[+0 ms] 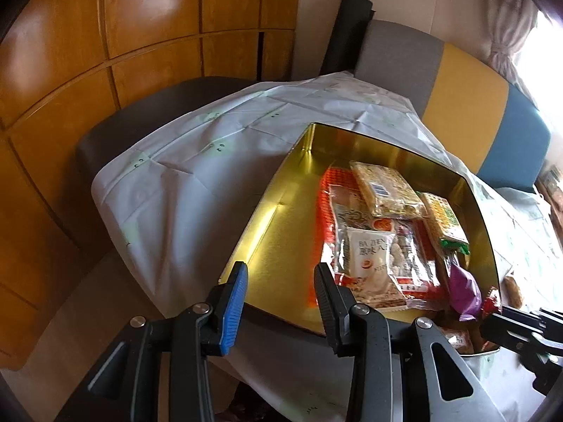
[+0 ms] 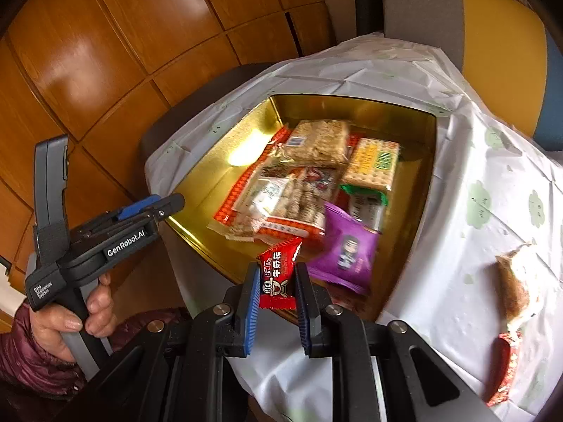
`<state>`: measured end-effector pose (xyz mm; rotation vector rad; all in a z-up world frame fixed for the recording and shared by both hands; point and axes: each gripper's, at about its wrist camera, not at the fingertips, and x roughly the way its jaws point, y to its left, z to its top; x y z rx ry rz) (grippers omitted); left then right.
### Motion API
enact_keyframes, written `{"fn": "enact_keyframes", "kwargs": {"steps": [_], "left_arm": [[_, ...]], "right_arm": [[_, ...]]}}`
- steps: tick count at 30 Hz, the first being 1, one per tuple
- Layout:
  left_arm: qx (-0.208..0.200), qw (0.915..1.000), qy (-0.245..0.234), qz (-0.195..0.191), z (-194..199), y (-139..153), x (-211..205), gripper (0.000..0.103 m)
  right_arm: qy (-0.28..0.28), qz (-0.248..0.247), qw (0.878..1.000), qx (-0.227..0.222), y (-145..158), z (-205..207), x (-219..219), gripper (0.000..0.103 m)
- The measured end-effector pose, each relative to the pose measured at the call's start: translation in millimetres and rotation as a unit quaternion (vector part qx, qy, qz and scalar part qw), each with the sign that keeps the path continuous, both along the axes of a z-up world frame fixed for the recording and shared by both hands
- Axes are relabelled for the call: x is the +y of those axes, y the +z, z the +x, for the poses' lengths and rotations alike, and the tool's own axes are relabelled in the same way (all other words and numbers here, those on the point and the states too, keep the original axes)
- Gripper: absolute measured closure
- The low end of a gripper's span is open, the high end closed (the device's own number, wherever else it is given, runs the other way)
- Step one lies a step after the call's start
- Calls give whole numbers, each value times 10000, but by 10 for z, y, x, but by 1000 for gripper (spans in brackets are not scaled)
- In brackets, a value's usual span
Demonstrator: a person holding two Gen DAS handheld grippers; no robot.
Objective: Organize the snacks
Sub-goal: 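Carry the small red candy into the gold tin and open the right gripper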
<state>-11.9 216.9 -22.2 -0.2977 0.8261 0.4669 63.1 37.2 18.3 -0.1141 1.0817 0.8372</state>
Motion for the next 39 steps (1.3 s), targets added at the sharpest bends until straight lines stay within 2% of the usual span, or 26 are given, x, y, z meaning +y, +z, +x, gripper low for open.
{"fn": "enact_keyframes", "kwargs": {"steps": [10,16,26,29,39], "left_arm": [[33,10000,-37,2,5,-30,6,63],[80,9999,-47,39,23,-69,9,63],[60,9996,-227,127,33,-46,-81,63],[56,9994,-303,175,37,-36,-125,63],[14,9982,-519,312,26,7,-261,63]], "right_arm": [[51,-44,9997,218,-215,165,397,82],[-46,-130,9993,356,-328,160,355,82],[-70,-300,9994,-132,-179,-1,203,81],[-113,-262,9993,-262,-106,-38,141,72],[-442,-310,9971,-540,13,-65,-246,72]]}}
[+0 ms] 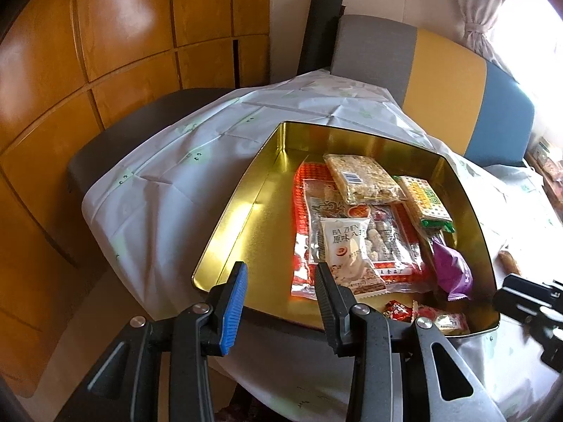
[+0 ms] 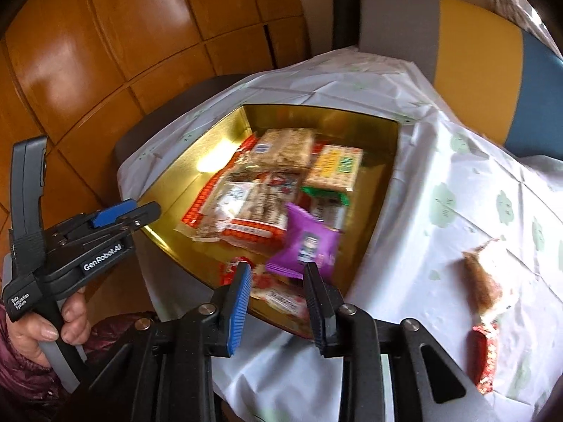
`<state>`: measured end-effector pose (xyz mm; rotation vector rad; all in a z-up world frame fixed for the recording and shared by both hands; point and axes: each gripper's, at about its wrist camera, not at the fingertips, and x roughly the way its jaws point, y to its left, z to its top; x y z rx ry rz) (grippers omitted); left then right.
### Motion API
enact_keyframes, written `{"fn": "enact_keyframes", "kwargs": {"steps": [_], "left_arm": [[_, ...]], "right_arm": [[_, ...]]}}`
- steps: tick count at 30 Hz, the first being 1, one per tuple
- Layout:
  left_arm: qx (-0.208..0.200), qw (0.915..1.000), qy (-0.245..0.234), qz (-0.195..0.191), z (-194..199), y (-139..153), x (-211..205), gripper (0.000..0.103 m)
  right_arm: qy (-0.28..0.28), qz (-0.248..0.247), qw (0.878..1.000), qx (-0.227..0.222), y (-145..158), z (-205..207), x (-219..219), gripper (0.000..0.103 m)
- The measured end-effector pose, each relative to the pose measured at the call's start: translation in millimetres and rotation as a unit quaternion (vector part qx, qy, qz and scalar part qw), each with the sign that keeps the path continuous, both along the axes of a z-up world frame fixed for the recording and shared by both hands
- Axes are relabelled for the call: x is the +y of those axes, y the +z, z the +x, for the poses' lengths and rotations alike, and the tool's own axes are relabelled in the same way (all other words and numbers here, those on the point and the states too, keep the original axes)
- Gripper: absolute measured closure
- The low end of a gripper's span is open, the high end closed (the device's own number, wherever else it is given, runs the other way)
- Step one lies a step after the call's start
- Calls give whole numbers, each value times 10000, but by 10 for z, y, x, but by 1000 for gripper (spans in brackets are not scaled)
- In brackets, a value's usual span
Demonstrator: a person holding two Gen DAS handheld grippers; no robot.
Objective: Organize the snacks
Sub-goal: 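Carry the small red candy into the gold tin and open the right gripper, then grasp the long red candy bar with the right gripper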
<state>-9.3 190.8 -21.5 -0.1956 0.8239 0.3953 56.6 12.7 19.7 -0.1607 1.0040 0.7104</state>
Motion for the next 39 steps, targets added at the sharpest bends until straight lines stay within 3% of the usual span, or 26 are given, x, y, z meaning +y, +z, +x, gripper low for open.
{"fn": "enact_keyframes", "kwargs": {"steps": [9,21,23,27,30,35,39], "left_arm": [[16,9997,-227,34,24,8,-140,63],[20,9992,-390,86,29,17,-264,62],[28,9992,-401,84,37,19,-275,62],[14,9989,-454,74,47,30,-310,61],[27,9987,-504,37,69,20,-349,61],[-21,9975,-697,103,86,44,-470,61],[-101,9957,-922,63,85,77,-568,60]], "right_arm": [[-415,-212,9989,-106,32,109,-507,72],[-840,-874,9924,-207,-7,332,-1233,69],[-987,-939,9906,-134,-38,432,-1413,62],[-1388,-1020,9850,142,-198,664,-1832,62],[-1662,-768,9819,481,-330,749,-2065,62],[-1344,-561,9870,678,-372,744,-1949,62],[-1059,-970,9864,795,-530,676,-1816,62]]}}
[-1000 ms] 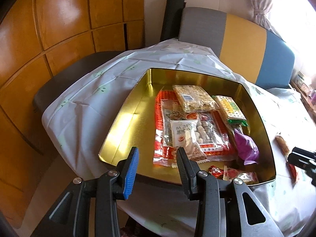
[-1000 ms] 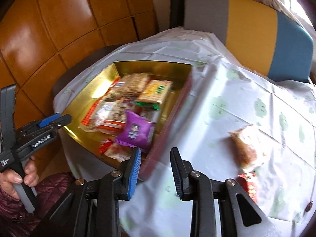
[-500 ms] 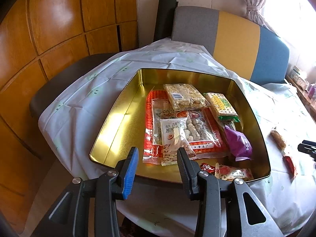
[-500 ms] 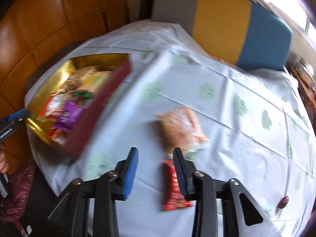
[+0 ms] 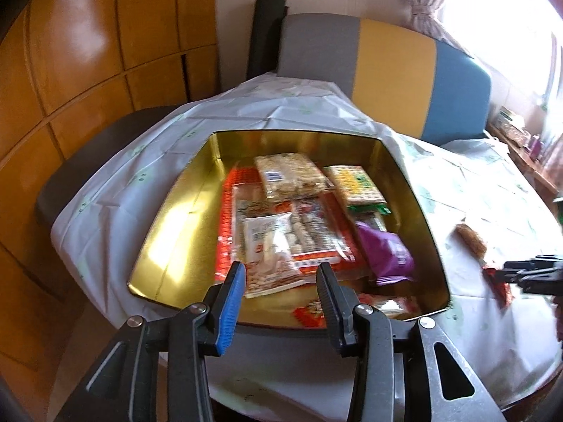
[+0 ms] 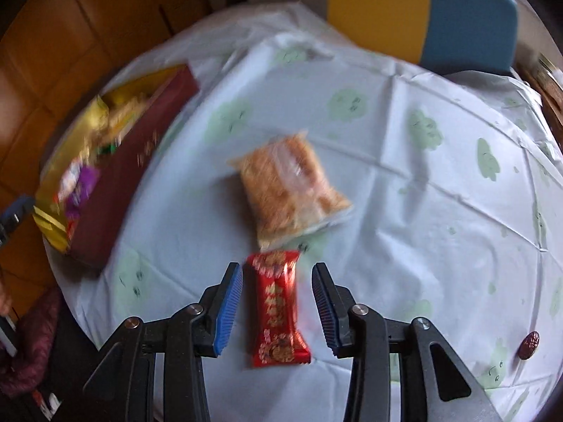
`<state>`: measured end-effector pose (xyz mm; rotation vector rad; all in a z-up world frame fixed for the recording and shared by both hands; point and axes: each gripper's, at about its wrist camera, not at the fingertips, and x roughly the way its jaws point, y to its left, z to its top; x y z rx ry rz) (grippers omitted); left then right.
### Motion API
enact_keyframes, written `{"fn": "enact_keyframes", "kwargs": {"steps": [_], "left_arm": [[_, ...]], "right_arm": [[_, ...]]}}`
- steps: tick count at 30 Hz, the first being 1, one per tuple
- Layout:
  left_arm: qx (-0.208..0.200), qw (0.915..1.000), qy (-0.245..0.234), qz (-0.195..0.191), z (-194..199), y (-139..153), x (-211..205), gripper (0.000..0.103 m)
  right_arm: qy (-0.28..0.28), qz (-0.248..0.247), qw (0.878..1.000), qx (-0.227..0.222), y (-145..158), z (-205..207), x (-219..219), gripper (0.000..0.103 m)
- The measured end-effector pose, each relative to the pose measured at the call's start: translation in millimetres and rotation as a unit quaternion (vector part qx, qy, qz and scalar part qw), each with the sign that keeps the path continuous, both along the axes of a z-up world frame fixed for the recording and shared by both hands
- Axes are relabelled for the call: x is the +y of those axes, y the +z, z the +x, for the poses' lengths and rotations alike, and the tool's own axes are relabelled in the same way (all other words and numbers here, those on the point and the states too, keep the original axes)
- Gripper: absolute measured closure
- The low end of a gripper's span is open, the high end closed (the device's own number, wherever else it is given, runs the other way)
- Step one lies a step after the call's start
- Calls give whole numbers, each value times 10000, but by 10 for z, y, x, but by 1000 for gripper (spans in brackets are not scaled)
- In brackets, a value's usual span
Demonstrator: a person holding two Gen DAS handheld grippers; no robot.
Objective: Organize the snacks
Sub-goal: 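Grasp the long red candy bar with the right gripper, then grasp the orange rice-crisp bag with the left gripper while the right holds the red bar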
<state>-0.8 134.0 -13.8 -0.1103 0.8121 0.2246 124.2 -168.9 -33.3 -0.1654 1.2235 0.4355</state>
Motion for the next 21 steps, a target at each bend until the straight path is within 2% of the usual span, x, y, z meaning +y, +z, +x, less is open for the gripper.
{"fn": "enact_keyframes", "kwargs": {"steps": [3,4,5,7,10,12,16,17,19,21], "left_arm": [[-19,10000,-83,3,18,9,-53,60],[-17,10000,-97,-7,21,11,-63,60],[-12,9999,-123,-14,30,13,-79,60],[-31,9998,-172,-41,39,31,-104,60],[-56,9996,-260,-55,60,67,-133,60],[-72,9993,-346,-104,79,102,-163,59],[-90,9979,-622,-169,134,182,-330,59],[-89,9973,-703,-183,150,200,-392,59],[-52,9954,-910,-278,189,230,-525,59],[-28,9925,-1181,-302,239,259,-703,59]], "right_arm": [[196,-469,9987,15,-118,-42,78,63],[250,-526,9983,47,-141,-51,100,74],[331,-544,9979,74,-157,-72,119,80],[383,-675,9969,-91,-143,-114,155,81],[7,-685,9974,-219,-57,-109,11,81],[-200,-990,9945,-263,-45,-74,-103,81],[-570,-1634,9849,92,-154,94,-379,80],[-654,-1660,9838,142,-182,133,-448,79],[-851,-1310,9874,254,-215,157,-585,79],[-915,-1162,9886,270,-203,152,-631,79]]}}
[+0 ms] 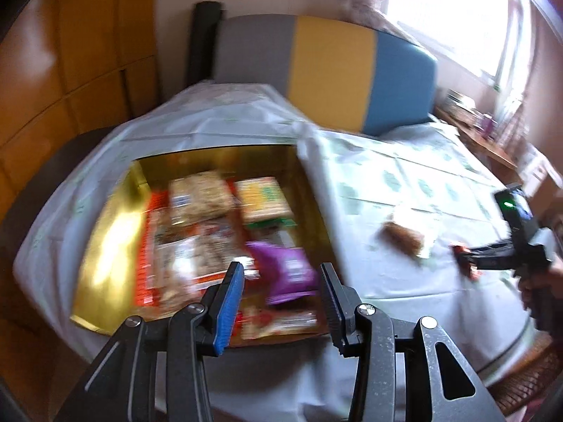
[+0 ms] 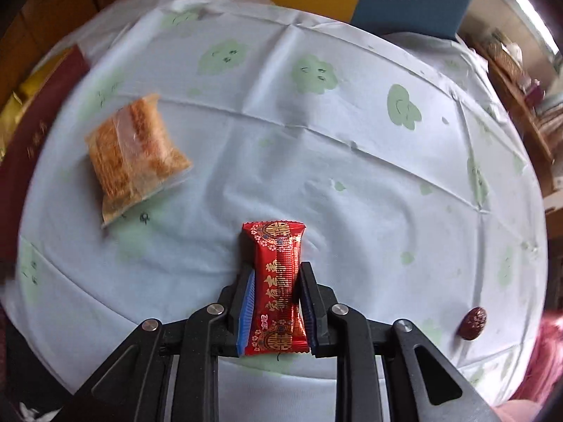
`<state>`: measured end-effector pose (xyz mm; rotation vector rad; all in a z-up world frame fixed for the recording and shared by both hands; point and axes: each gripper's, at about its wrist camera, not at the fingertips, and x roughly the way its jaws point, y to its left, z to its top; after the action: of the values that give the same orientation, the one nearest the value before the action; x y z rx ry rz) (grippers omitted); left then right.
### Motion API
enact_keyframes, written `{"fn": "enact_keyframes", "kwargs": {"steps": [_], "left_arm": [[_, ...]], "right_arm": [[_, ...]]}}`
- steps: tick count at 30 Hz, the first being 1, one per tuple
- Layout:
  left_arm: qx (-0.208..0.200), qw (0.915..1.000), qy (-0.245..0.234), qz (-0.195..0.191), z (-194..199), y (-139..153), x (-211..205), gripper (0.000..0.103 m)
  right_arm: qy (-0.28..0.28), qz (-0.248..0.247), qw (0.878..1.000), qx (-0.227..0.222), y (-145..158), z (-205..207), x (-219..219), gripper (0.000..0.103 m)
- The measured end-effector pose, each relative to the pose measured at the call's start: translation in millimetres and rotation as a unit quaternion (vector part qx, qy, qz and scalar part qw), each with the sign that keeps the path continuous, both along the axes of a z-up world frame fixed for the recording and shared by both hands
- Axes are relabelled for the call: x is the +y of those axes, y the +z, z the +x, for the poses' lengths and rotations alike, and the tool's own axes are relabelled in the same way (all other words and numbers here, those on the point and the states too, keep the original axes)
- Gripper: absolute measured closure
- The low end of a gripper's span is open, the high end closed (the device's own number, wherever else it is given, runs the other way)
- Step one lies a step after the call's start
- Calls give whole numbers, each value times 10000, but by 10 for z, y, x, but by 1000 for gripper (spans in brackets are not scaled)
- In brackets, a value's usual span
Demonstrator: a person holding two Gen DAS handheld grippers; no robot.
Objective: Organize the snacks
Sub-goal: 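Grasp the orange rice-crisp bag with the left gripper while the right holds the red bar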
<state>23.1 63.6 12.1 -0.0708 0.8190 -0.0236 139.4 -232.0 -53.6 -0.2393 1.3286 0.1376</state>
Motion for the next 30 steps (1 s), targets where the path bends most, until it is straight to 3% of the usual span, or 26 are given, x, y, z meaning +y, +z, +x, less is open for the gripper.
{"fn": "enact_keyframes", "kwargs": {"steps": [7,12,20,26,30], "left_arm": [[377,9953,-821,-354,235,-15,-614,58],[912,9884,-978,-725,485,-173,-962,53],[1658,9791,-821,-847,873,-418,-1306,54],[2068,9700,-193,-1263,1223,-621,-1372,55],[2169,9672,158,-1309,1515,-722,-1418,54]], "right_arm": [[23,40,10000,25,-31,66,-74,79],[-19,49,10000,43,-32,85,-83,78],[-185,224,9995,157,-40,112,-108,77],[-203,267,9993,191,-30,109,-92,77],[-205,254,9993,182,-17,112,-87,77]]}}
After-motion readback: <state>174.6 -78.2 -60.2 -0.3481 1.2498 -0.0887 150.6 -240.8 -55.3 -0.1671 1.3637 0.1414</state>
